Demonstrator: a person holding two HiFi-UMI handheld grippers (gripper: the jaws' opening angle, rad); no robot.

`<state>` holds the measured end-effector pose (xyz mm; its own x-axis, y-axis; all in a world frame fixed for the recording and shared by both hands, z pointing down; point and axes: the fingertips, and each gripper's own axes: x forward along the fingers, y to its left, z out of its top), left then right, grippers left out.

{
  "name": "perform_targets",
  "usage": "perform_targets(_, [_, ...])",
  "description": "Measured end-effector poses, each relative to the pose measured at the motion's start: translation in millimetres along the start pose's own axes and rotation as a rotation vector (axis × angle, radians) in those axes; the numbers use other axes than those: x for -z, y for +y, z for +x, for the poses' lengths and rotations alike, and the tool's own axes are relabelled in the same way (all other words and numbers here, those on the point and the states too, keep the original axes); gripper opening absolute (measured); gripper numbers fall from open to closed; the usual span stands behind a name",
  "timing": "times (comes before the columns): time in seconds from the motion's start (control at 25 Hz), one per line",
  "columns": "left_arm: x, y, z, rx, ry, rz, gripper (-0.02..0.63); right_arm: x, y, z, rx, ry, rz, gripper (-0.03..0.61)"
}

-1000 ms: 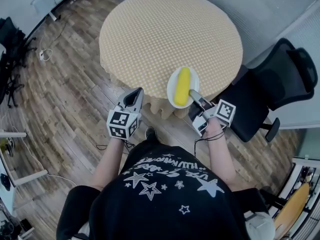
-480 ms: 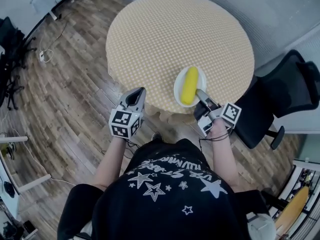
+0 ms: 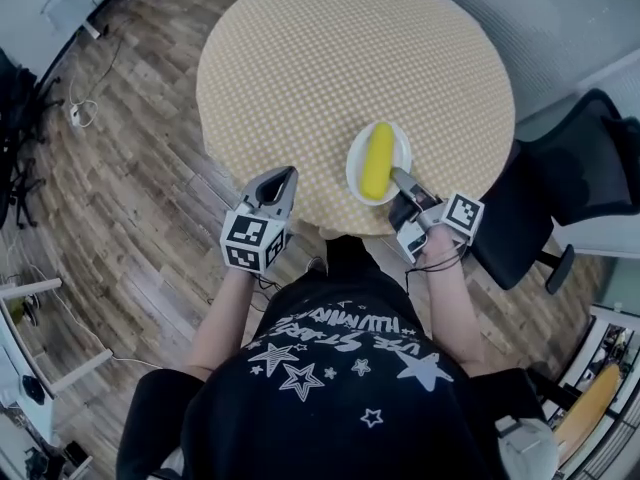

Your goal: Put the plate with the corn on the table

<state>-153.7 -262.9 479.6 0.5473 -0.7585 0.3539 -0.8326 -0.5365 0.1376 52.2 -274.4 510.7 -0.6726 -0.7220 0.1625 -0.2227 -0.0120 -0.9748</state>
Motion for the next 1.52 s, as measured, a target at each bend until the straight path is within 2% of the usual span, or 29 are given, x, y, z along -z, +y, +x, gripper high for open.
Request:
perform_targets(0.12, [-6,11,18,-0.021,0.016,-0.006,0.009,-22,-8,20,0.008,0.018,-0.005,0.055])
perform_targets(0.28, [-21,16,45,-0.009,0.015,0.015,0.008,-57,-12,46,-0.015,0.03,-0.038,0.055])
perform_targets(0.48, [-29,37,80,-0.059,0.034,-0.008,0.008,-91,-25,82,-0.019,0.043,-0.018,0.055])
perform_targets(0.88, [-54,66,140,-0.081,0.056,-0.005,0.008,-145,-42,151,-0.004,0.048,0.011,0.055])
perform_targets(1.08, [-60,66,157,-0.087,0.05,-0.007,0.009,-154,-57,166,0.022,0.057,0.032,0.055])
perform_targets(1.28, [-52,67,174,-0.085,0.075,-0.009,0.008,-159,-78,178,0.073,0.071,0.05,0.055])
perform_targets(1.52, [-54,62,172,-0.083,0.091,-0.031,0.008,-162,-74,186,0.108,0.044,0.106,0.055])
